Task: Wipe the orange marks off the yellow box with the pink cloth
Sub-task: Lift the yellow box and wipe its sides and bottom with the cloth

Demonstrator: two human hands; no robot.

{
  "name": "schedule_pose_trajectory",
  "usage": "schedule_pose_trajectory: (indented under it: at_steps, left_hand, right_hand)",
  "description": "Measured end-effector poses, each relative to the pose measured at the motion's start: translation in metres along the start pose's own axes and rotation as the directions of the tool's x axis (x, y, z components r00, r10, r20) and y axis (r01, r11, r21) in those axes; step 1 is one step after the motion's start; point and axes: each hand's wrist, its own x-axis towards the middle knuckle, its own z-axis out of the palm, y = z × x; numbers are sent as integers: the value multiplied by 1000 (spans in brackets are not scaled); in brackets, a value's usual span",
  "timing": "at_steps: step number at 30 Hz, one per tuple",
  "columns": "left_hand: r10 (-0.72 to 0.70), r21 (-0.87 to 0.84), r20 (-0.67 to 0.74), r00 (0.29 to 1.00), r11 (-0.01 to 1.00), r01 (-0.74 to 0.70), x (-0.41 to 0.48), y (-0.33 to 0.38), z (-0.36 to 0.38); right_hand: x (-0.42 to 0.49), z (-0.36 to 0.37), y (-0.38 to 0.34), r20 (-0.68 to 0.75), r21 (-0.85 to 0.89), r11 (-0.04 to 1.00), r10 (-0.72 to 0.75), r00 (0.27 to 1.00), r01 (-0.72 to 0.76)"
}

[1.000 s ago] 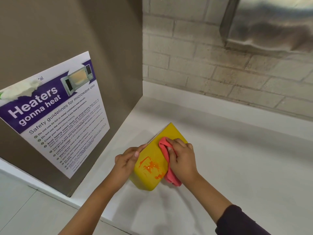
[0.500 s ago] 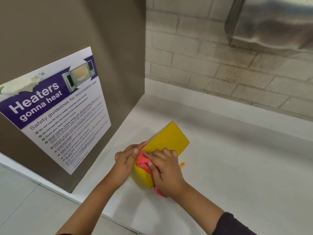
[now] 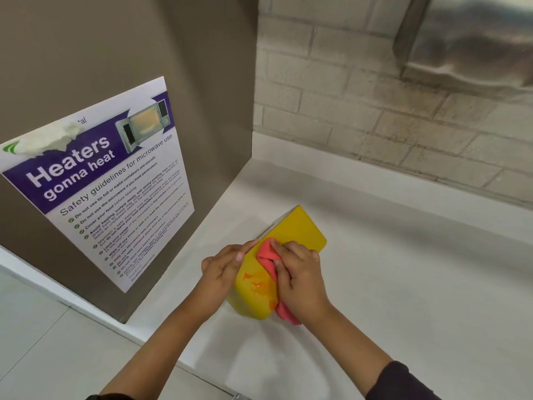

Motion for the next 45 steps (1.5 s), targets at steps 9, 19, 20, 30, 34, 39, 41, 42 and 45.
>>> schedule_pose_trajectory:
  at_steps: [9, 19, 20, 30, 34, 39, 41, 42, 45]
  left_hand:
    - [-29, 25, 32, 999, 999, 29, 1, 9, -5]
    - [-38, 4, 47, 998, 999, 38, 3, 6, -9]
    - [-36, 0, 47, 998, 999, 36, 3, 6, -9]
    - [-33, 27, 49, 998, 999, 32, -1, 12, -6]
    - [-23, 47, 57, 998, 999, 20, -2, 15, -3]
    - [-21, 71, 40, 999, 997, 19, -2, 17, -4]
    - [-23, 73, 22, 999, 997, 21, -2, 17, -4]
    - [-26, 77, 21, 999, 997, 24, -2, 17, -4]
    - [-31, 96, 37, 999, 995, 27, -3, 14, -4]
  right_hand:
    - [-10, 5, -14, 175, 45, 958, -287, 942, 284]
    - [-16, -12, -1, 347, 97, 946, -325, 880, 311]
    - [-17, -14, 0, 361, 100, 945, -326, 874, 311]
    - [-35, -25, 12, 377, 105, 959, -284, 881, 264]
    - [-45, -28, 14, 374, 97, 962, -274, 886, 257]
    - [-63, -30, 25, 476, -3, 960, -245, 844, 280]
    - [-76, -34, 32, 441, 4, 985, -159, 884, 175]
    - [-78, -37, 34, 399, 16, 994, -110, 911, 113]
    - [-75, -46, 35, 335, 137, 987, 31, 942, -81]
